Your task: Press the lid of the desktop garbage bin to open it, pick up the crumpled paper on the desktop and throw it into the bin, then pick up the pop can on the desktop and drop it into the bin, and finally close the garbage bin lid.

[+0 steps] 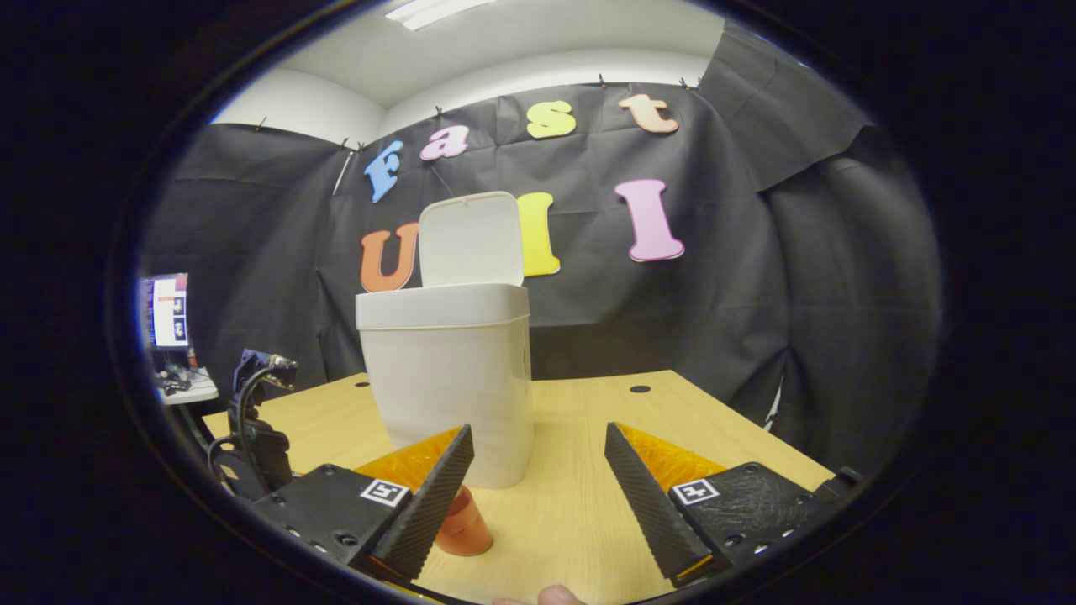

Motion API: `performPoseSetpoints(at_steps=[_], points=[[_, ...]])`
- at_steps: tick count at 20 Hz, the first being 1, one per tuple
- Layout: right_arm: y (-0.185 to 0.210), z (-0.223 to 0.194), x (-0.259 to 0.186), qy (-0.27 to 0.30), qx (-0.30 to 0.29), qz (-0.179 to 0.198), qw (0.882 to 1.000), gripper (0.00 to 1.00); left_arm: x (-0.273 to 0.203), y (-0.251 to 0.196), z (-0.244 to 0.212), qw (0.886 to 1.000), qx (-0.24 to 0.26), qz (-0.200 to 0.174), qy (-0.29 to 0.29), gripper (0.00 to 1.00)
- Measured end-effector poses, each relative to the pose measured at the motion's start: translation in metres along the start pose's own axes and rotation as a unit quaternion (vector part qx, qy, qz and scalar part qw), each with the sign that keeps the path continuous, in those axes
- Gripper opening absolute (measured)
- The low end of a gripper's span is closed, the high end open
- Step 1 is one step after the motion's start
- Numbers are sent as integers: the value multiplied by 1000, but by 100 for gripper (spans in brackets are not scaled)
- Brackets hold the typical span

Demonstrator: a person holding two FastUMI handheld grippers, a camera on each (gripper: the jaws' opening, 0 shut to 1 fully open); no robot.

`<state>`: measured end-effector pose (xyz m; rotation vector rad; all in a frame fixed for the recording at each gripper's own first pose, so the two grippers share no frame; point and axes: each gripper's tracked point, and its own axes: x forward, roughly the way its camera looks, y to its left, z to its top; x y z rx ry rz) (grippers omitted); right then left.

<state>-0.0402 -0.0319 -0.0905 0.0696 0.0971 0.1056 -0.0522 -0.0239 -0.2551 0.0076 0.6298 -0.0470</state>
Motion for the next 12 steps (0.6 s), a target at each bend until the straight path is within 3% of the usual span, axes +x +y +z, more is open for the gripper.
performPoseSetpoints(at_steps=[6, 7, 9, 12], points=[[7, -4, -7, 0, 6, -1, 1000, 97, 1, 9, 1, 1000, 9, 10, -1, 60], [11, -5, -8, 2, 7, 3, 1000, 97, 0, 11, 2, 1000, 5, 11, -1, 51], [20, -6, -10, 5, 6, 9, 1000, 96, -4, 9, 4, 1000, -7, 3, -1, 41], [33, -12, -12, 8, 2, 15, 1000, 94, -16, 10, 25, 1000, -8, 0, -29, 38]])
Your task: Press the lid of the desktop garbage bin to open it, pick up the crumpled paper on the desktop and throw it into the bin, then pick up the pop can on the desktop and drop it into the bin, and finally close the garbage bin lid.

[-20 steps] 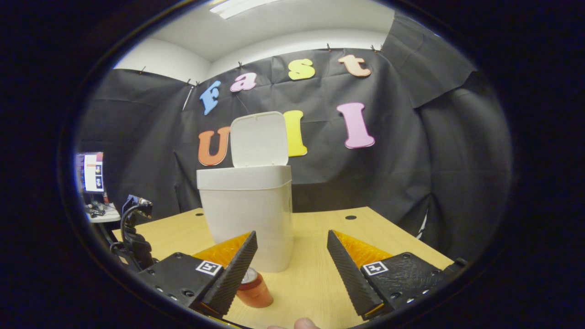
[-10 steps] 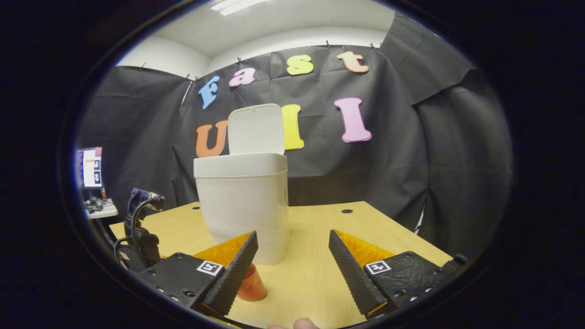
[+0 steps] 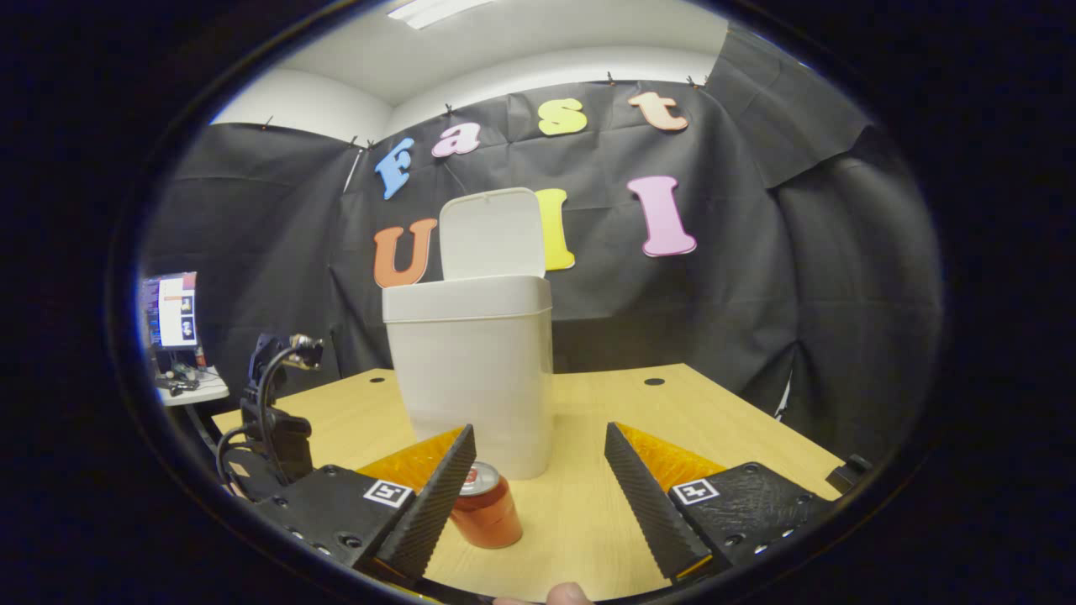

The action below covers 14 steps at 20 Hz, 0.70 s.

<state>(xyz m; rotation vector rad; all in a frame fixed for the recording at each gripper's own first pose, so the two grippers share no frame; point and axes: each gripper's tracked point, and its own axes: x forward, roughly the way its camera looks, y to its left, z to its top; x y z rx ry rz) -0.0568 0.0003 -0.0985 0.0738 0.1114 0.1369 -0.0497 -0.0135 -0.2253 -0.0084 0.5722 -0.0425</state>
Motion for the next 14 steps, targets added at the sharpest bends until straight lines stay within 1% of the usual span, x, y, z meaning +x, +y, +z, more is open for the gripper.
performPoseSetpoints(at_steps=[1, 2, 3, 4, 5, 8, 11, 14], points=[[4, -3, -1, 1, -2, -1, 1000, 94, -4, 1, 10, 1000, 1, 1, -11, 42], [9, -8, -1, 3, -4, -3, 1000, 96, -9, 3, 17, 1000, 0, 1, -22, 38], [13, -11, -1, 6, -5, -1, 1000, 94, -13, 4, 25, 1000, 0, 0, -32, 38], [19, -15, -1, 8, -7, 1, 1000, 94, -16, 5, 33, 999, 1, -2, -40, 38], [23, -18, -1, 11, -10, 1, 1000, 96, -19, 4, 41, 999, 1, -8, -46, 38], [30, -31, 3, 19, -15, 2, 1000, 96, -30, 9, 67, 997, -8, -17, -69, 38], [39, -45, 8, 36, -13, 5, 999, 96, -42, 20, 92, 995, -5, -11, -101, 37], [41, -60, 13, 51, -20, 1, 999, 96, -50, 26, 106, 993, -3, -8, -121, 37]])
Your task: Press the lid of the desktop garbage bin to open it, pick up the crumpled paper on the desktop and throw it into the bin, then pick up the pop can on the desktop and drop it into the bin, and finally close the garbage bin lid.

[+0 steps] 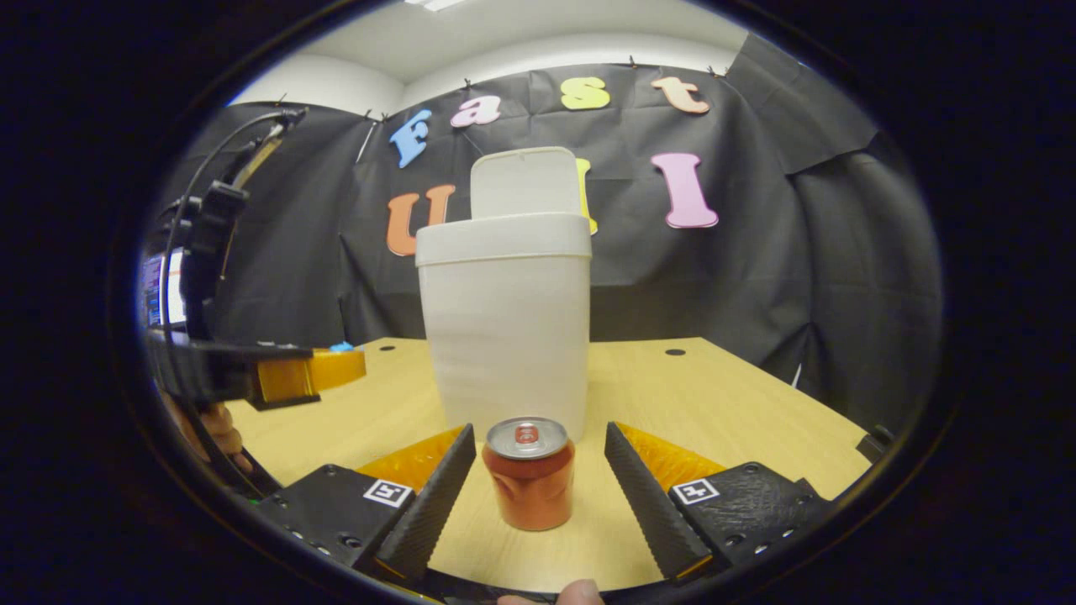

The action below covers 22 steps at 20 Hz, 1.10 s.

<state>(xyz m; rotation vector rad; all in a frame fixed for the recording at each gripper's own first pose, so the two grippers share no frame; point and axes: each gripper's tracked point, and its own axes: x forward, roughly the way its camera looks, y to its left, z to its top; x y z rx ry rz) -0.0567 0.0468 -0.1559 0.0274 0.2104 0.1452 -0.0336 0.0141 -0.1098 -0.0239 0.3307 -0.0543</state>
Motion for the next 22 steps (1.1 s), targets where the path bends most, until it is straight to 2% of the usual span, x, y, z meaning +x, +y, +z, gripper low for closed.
performPoseSetpoints(at_steps=[9, 14, 15, 16, 19, 20, 22], points=[[0, -60, 21, 92, 22, -13, 995, 96, -5, 8, 19, 1000, -4, 4, -22, 37], [3, -75, 28, 123, 29, -10, 992, 96, -3, 11, 29, 999, -3, 7, -42, 37], [2, -76, 30, 126, 30, -12, 991, 96, -3, 14, 31, 999, 0, 14, -44, 41], [2, -78, 31, 131, 33, -11, 991, 96, -3, 18, 34, 999, 2, 17, -48, 37], [1, -82, 34, 140, 44, -9, 989, 90, -2, 17, 46, 998, 3, 16, -59, 37], [2, -82, 34, 142, 44, -9, 989, 89, -2, 15, 50, 998, 2, 13, -63, 41], [2, -82, 35, 142, 40, -7, 989, 84, 3, 16, 56, 997, 6, 14, -69, 37]])
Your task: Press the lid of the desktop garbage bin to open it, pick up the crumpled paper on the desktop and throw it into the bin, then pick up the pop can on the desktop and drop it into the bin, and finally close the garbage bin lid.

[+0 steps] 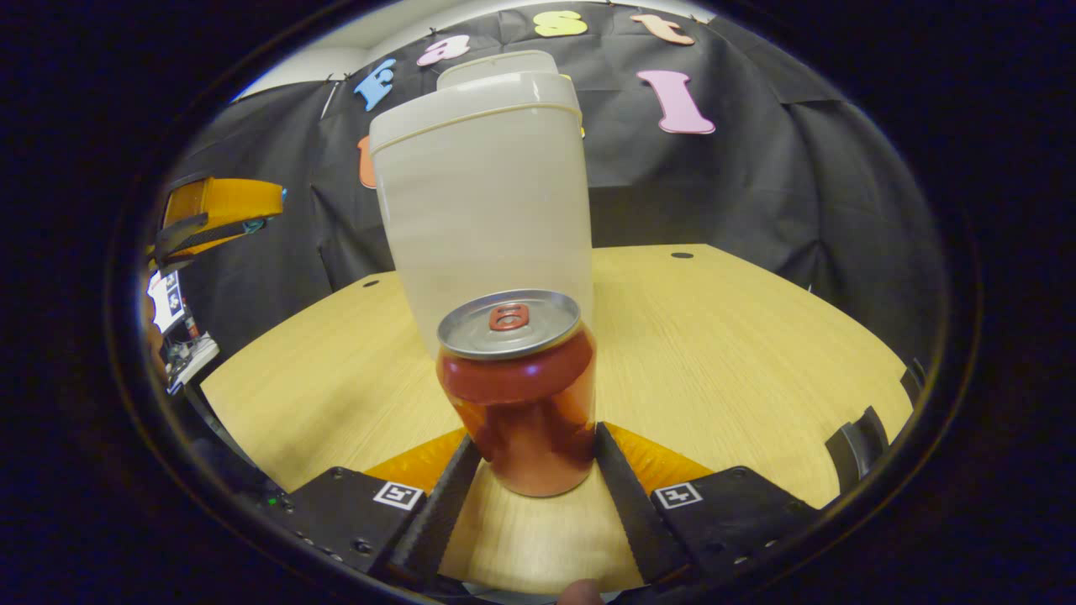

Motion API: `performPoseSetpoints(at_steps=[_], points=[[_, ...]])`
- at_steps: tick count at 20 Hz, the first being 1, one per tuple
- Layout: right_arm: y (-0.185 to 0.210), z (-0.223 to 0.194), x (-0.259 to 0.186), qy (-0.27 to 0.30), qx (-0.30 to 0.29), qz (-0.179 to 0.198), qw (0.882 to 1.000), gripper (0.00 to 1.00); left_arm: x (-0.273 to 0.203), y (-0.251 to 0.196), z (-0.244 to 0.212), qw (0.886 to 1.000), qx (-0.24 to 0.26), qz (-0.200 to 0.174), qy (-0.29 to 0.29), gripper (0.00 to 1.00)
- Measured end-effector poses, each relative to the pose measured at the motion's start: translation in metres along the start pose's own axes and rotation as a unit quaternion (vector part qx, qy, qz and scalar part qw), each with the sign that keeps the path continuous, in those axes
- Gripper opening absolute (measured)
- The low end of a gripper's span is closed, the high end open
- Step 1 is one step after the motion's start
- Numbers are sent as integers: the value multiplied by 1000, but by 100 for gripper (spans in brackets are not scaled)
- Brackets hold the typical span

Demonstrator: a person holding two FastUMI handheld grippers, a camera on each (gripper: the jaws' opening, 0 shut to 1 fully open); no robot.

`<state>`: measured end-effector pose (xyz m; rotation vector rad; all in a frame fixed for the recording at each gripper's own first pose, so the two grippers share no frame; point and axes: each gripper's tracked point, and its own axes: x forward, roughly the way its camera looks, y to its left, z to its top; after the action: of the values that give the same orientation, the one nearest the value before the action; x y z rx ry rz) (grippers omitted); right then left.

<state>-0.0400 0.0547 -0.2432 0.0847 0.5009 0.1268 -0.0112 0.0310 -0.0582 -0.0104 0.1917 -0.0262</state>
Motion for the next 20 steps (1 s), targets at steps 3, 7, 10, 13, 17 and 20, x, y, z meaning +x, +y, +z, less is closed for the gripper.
performPoseSetpoints(at_steps=[3, 7, 10, 13, 17, 20], points=[[0, 1, -5, 0, 0, 11, 1000, 82, 9, -3, 15, 1000, -3, -3, -6, 37], [-6, 15, -19, -20, 2, 16, 1000, 80, 21, -19, 65, 999, 0, -15, -46, 37], [-17, 26, -27, -21, 14, 20, 999, 80, 35, -33, 97, 997, 1, -29, -68, 37], [-27, 41, -40, -32, 20, 19, 999, 80, 56, -49, 125, 996, 17, -41, -81, 37], [-34, 55, -55, -46, 50, 33, 997, 80, 90, -56, 149, 995, 21, -31, -91, 37], [-45, 61, -58, -55, 55, 28, 997, 80, 115, -67, 149, 996, 31, -34, -78, 37]])
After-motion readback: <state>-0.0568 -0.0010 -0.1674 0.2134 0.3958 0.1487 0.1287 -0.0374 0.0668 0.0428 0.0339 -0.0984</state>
